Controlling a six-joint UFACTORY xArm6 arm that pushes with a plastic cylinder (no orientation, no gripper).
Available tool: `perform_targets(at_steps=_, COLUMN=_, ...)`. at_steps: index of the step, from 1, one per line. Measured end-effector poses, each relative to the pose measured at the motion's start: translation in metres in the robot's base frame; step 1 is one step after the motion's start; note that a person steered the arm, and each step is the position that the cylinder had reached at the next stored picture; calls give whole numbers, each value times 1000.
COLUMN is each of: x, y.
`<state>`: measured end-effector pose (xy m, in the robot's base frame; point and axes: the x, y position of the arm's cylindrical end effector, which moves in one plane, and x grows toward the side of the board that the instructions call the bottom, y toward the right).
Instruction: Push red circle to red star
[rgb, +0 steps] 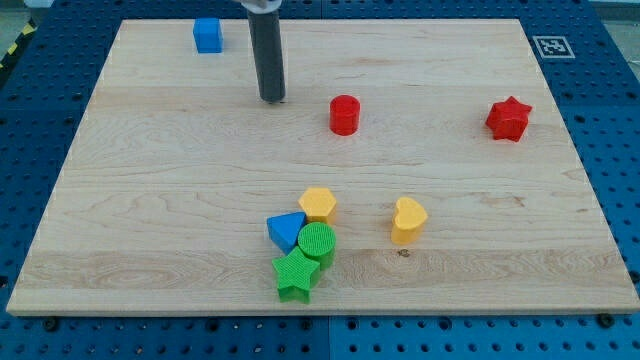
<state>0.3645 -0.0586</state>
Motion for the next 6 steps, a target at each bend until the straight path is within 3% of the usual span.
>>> perform_targets(at_steps=1, x=23, y=32)
perform_targets(at_steps=5, x=30, y=126)
perform_targets(at_steps=6, x=31, y=126)
